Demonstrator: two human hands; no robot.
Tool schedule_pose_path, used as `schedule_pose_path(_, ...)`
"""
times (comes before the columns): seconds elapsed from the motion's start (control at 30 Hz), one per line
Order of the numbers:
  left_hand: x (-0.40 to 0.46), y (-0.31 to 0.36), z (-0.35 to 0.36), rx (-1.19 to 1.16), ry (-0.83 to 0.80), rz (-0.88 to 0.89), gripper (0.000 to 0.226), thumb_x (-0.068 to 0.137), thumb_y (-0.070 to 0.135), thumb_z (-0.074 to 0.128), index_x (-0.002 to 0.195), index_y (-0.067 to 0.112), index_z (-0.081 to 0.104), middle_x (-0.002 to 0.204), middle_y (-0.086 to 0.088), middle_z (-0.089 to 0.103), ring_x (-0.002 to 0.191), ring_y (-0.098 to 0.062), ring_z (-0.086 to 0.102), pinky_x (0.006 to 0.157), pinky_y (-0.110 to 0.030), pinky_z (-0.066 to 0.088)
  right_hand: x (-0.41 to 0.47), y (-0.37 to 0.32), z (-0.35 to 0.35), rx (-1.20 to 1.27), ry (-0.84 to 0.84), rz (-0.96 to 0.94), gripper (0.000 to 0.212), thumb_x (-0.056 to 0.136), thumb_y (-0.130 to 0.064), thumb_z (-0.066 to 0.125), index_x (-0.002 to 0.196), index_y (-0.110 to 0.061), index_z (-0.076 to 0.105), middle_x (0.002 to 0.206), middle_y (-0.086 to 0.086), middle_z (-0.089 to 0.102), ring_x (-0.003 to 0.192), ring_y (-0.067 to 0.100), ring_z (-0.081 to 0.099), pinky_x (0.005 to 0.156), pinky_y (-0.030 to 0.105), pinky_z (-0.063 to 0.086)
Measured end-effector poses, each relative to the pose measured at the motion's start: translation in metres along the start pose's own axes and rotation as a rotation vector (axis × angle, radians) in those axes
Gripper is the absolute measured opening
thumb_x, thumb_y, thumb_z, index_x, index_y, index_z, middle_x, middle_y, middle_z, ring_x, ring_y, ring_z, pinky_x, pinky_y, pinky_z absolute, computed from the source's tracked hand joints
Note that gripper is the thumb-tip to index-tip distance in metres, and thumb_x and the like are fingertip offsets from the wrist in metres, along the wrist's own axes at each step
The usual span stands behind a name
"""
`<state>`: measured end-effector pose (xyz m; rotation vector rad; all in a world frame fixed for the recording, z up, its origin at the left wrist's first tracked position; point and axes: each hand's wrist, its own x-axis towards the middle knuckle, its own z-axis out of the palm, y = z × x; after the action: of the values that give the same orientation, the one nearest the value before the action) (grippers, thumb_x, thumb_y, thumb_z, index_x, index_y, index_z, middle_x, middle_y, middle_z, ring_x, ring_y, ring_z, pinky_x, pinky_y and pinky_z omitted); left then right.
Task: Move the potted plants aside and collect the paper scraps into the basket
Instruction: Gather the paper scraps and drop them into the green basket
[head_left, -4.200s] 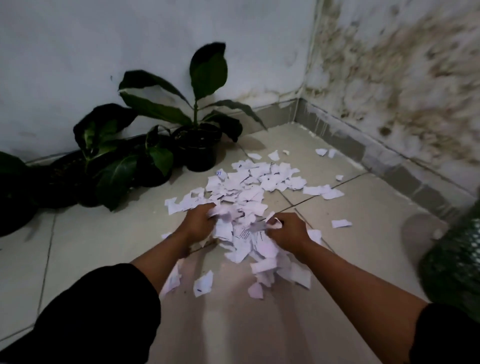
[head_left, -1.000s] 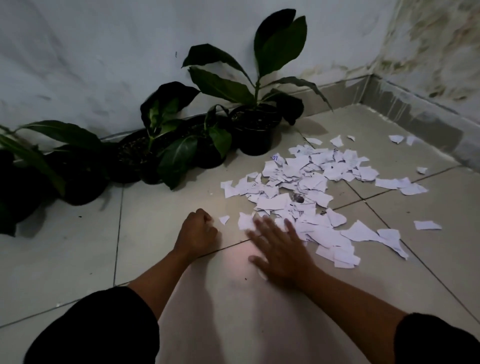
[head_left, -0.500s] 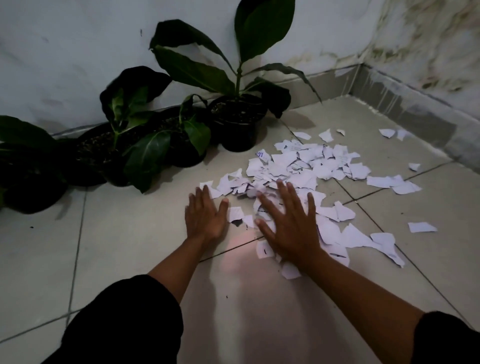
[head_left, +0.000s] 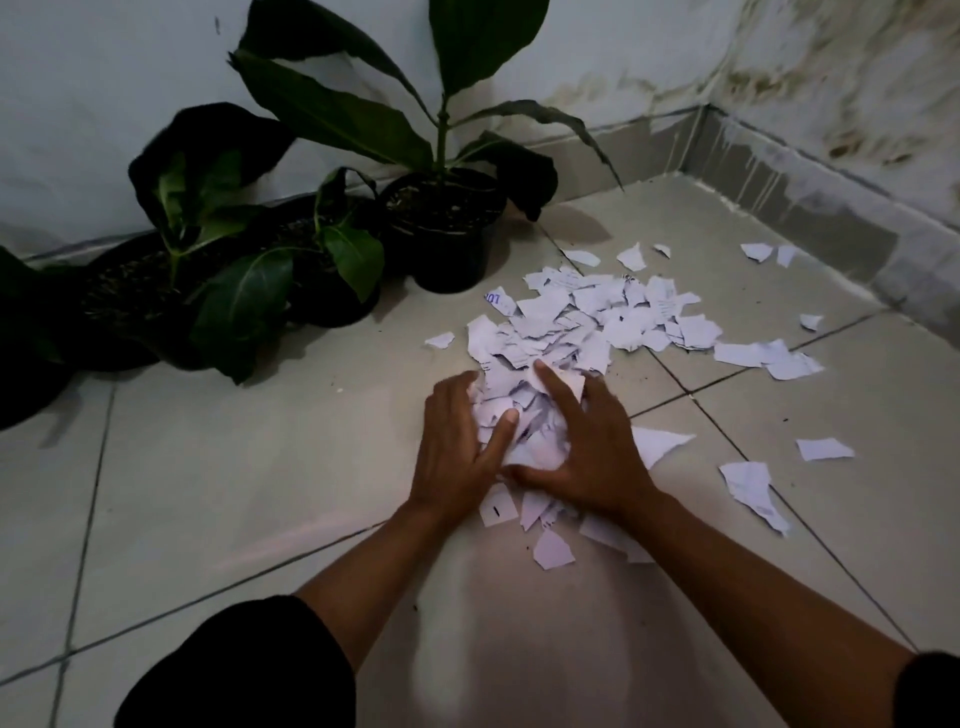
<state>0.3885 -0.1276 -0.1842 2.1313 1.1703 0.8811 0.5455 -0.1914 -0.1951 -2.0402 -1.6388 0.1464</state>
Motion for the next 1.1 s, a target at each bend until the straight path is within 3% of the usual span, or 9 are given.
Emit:
schedule_pose_path(0.13, 0.006, 0.008, 0.014, 0.110, -0.081, -0.116, 0.083, 0.080, 0.069, 0.024, 0.145, 0.019, 0.027, 0.152, -0.003, 0.034, 0.140, -0.019, 0.030, 0.118, -0.037, 0.021, 0.000, -0.004, 0.002, 0.070, 0.048, -0.067, 0.103, 0.062, -0.076, 0.058, 0.149, -0.035, 0.021, 0.126, 0.011, 0.053, 0.115, 0.026, 0.050, 0.096, 0.041, 0.044)
schedule_pose_path(0.2, 0.005, 0.018, 0.024, 0.090, -0.091, -0.076, 0.067, 0.085, 0.065, 0.022, 0.127, 0.020, 0.049, 0.128, -0.001, 0.057, 0.121, -0.019, 0.049, 0.108, -0.040, 0.034, 0.000, -0.008, 0.005, 0.125, 0.122, -0.087, 0.083, 0.075, -0.054, 0.058, 0.148, -0.030, 0.026, 0.113, 0.008, 0.061, 0.098, 0.025, 0.057, 0.085, 0.041, 0.049)
schedule_pose_path(0.27, 0.001, 0.026, 0.032, 0.060, -0.045, -0.064, 0.056, 0.090, 0.058, 0.024, 0.113, 0.018, 0.056, 0.111, -0.001, 0.062, 0.104, -0.018, 0.054, 0.095, -0.035, 0.042, -0.001, -0.012, 0.005, 0.137, 0.155, -0.048, 0.068, 0.086, -0.035, 0.052, 0.148, -0.031, 0.026, 0.098, 0.006, 0.061, 0.084, 0.025, 0.056, 0.075, 0.041, 0.048)
schedule_pose_path(0.4, -0.001, 0.024, 0.036, 0.146, -0.014, -0.064, 0.056, 0.091, 0.051, 0.023, 0.105, 0.010, 0.058, 0.103, -0.009, 0.059, 0.095, -0.026, 0.050, 0.087, -0.033, 0.039, -0.005, -0.013, 0.003, 0.115, 0.159, -0.034, 0.059, 0.087, -0.038, 0.049, 0.144, -0.026, 0.040, 0.083, 0.005, 0.059, 0.074, 0.022, 0.052, 0.068, 0.034, 0.043)
schedule_pose_path(0.53, 0.001, 0.030, 0.032, 0.035, 0.037, -0.145, 0.040, 0.095, 0.034, 0.033, 0.106, 0.005, 0.058, 0.102, -0.015, 0.063, 0.095, -0.030, 0.059, 0.085, -0.042, 0.048, -0.011, -0.011, -0.006, 0.108, 0.124, -0.039, 0.047, 0.084, -0.026, 0.053, 0.129, -0.014, 0.057, 0.093, 0.012, 0.066, 0.083, 0.030, 0.061, 0.071, 0.030, 0.046)
schedule_pose_path(0.67, 0.004, 0.031, 0.026, 0.044, 0.090, -0.218, 0.026, 0.100, 0.022, 0.037, 0.104, 0.004, 0.055, 0.104, -0.016, 0.065, 0.095, -0.032, 0.061, 0.080, -0.038, 0.047, -0.013, -0.006, -0.020, 0.154, 0.105, 0.027, 0.035, 0.084, -0.012, 0.056, 0.118, -0.011, 0.065, 0.108, 0.014, 0.067, 0.097, 0.032, 0.064, 0.084, 0.029, 0.047)
schedule_pose_path(0.8, 0.009, 0.036, 0.019, -0.012, 0.129, -0.290, 0.024, 0.101, 0.021, 0.034, 0.102, 0.003, 0.050, 0.099, -0.020, 0.065, 0.090, -0.037, 0.060, 0.072, -0.037, 0.043, -0.016, -0.003, -0.037, 0.174, 0.179, 0.058, 0.030, 0.080, -0.004, 0.061, 0.109, -0.009, 0.068, 0.094, 0.016, 0.068, 0.084, 0.031, 0.065, 0.072, 0.013, 0.033)
schedule_pose_path(0.93, 0.015, 0.053, 0.012, -0.108, 0.130, -0.340, 0.024, 0.101, 0.020, 0.036, 0.100, 0.001, 0.051, 0.099, -0.023, 0.065, 0.091, -0.037, 0.061, 0.074, -0.038, 0.046, -0.017, -0.012, -0.059, 0.224, 0.267, 0.126, 0.023, 0.086, -0.012, 0.058, 0.106, -0.009, 0.070, 0.095, 0.012, 0.072, 0.086, 0.029, 0.068, 0.078, 0.029, 0.050)
schedule_pose_path(1.1, 0.029, 0.088, 0.002, -0.269, 0.104, -0.511, 0.023, 0.099, 0.024, 0.040, 0.107, 0.007, 0.054, 0.112, -0.014, 0.063, 0.103, -0.037, 0.060, 0.093, -0.041, 0.048, -0.017, -0.030, -0.098, 0.427, 0.280, 0.489, 0.037, 0.087, -0.024, 0.067, 0.118, -0.006, 0.061, 0.115, 0.012, 0.067, 0.108, 0.030, 0.060, 0.082, 0.023, 0.039)
